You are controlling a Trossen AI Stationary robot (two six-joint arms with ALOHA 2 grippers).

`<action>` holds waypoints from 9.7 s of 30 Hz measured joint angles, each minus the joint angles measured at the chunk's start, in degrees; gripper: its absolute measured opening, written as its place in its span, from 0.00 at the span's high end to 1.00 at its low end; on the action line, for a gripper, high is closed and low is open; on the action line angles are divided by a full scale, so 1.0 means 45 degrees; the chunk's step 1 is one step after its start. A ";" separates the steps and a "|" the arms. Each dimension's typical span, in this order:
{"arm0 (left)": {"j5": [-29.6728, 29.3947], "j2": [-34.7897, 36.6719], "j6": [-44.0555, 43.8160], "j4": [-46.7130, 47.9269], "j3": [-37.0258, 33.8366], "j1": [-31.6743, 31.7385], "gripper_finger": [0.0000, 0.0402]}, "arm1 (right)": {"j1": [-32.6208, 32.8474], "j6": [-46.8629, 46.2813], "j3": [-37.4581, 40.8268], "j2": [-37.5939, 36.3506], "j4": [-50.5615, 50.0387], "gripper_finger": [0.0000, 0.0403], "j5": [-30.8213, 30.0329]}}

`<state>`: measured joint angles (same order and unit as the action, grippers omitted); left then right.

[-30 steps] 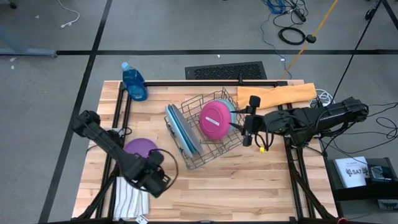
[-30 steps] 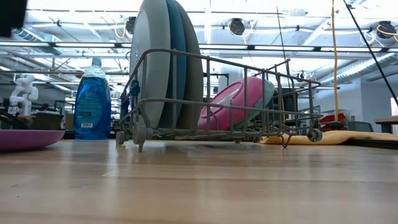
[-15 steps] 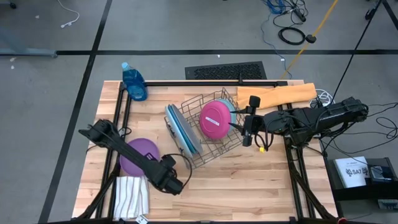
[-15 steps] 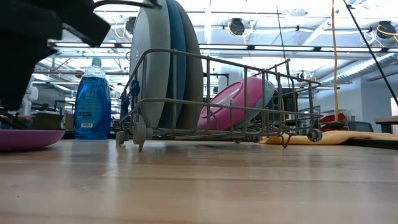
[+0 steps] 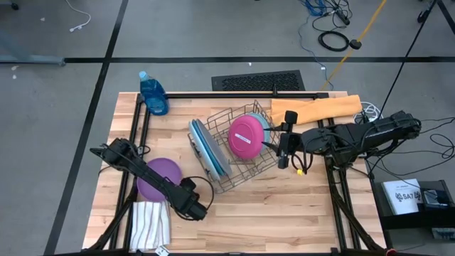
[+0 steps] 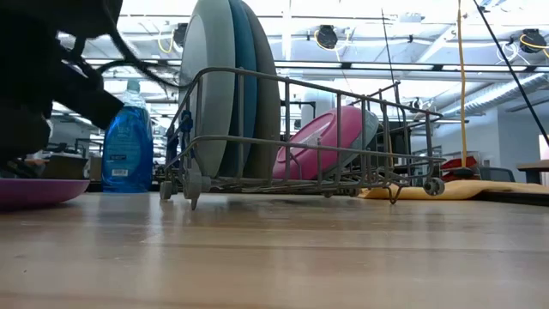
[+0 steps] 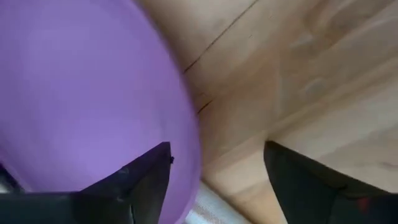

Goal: Sort dishes
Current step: Put the purple plate into the dish rack

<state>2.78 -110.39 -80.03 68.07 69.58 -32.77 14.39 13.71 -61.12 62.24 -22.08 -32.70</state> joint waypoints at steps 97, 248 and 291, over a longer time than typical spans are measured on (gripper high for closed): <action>0.1395 -0.1136 2.5863 -1.9441 1.2605 0.2124 1.00 | 0.0145 -0.4006 0.2701 -0.2942 1.3525 0.51 1.1688; -2.0627 -0.1370 2.2170 -1.0800 1.2614 -0.2406 0.47 | -0.0423 -1.1466 0.4080 0.5585 1.0837 0.92 0.0195; -2.0617 -0.1367 2.1532 -1.0657 1.2614 -0.2401 0.47 | -0.0452 -0.9097 0.4090 0.7048 1.3298 0.57 0.0307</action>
<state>-90.00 -116.54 16.86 20.11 126.34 -43.57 12.36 -27.23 -42.72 93.95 37.76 -31.32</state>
